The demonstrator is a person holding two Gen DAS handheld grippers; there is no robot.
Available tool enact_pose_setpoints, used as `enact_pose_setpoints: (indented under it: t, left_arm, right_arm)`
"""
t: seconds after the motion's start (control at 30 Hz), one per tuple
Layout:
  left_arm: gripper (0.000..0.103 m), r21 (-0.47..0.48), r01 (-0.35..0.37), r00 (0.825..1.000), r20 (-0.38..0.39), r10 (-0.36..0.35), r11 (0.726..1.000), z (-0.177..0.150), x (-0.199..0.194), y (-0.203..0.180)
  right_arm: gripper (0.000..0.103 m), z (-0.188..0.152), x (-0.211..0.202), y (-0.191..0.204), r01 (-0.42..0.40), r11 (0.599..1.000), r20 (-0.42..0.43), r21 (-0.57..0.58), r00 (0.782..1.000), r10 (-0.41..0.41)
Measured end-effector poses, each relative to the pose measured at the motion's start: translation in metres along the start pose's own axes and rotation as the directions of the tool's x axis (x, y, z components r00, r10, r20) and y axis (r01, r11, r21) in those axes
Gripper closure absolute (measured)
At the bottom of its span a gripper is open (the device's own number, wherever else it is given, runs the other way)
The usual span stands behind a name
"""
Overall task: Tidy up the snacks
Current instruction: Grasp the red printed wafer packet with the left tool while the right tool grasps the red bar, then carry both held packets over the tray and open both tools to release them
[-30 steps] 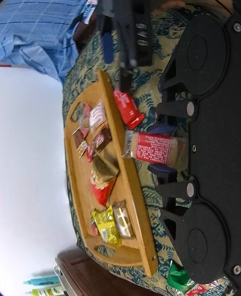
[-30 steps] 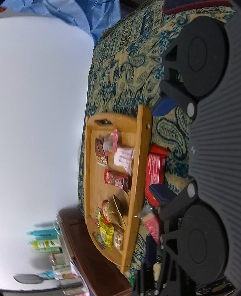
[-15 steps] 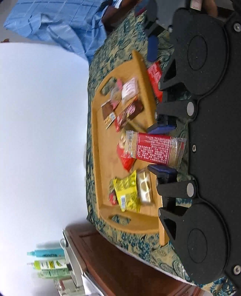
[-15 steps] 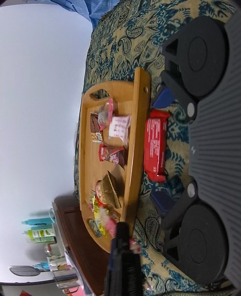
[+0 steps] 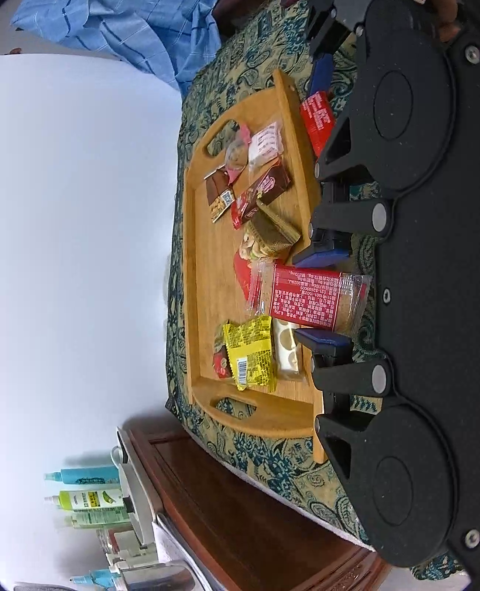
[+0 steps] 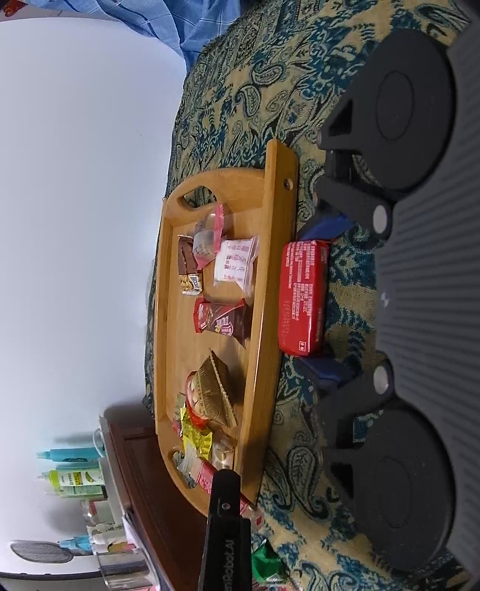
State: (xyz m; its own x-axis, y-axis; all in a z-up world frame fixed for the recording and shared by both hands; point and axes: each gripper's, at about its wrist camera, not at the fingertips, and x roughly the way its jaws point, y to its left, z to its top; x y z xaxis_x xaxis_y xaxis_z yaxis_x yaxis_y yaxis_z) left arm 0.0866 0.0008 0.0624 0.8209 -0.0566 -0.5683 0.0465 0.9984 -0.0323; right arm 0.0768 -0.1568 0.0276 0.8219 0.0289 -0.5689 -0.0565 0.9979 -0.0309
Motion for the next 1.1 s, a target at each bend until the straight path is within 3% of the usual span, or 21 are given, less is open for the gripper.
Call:
enact_pose_setpoints:
  t: [0.33, 0.7, 0.93, 1.1]
  left_arm:
    - [0.069, -0.014, 0.004, 1.000, 0.025, -0.004, 1.000, 0.012, -0.004, 0.006]
    - [0.069, -0.020, 0.060, 0.994, 0.091, -0.057, 0.998, 0.062, 0.007, 0.009]
    - [0.069, -0.082, 0.101, 0.992, 0.083, -0.094, 0.992, 0.102, 0.045, 0.016]
    - [0.069, -0.116, 0.068, 0.996, 0.068, -0.060, 0.991, 0.126, 0.087, 0.031]
  right_arm:
    - [0.036, 0.004, -0.029, 0.000, -0.020, 1.000, 0.085, 0.023, 0.996, 0.018]
    - [0.036, 0.058, -0.016, -0.023, -0.032, 0.998, 0.162, 0.058, 0.987, 0.022]
    - [0.036, 0.104, 0.018, -0.045, -0.057, 0.991, 0.186, 0.121, 0.982, 0.034]
    - [0.036, 0.135, 0.050, -0.054, -0.095, 0.989, 0.176, 0.116, 0.982, 0.074]
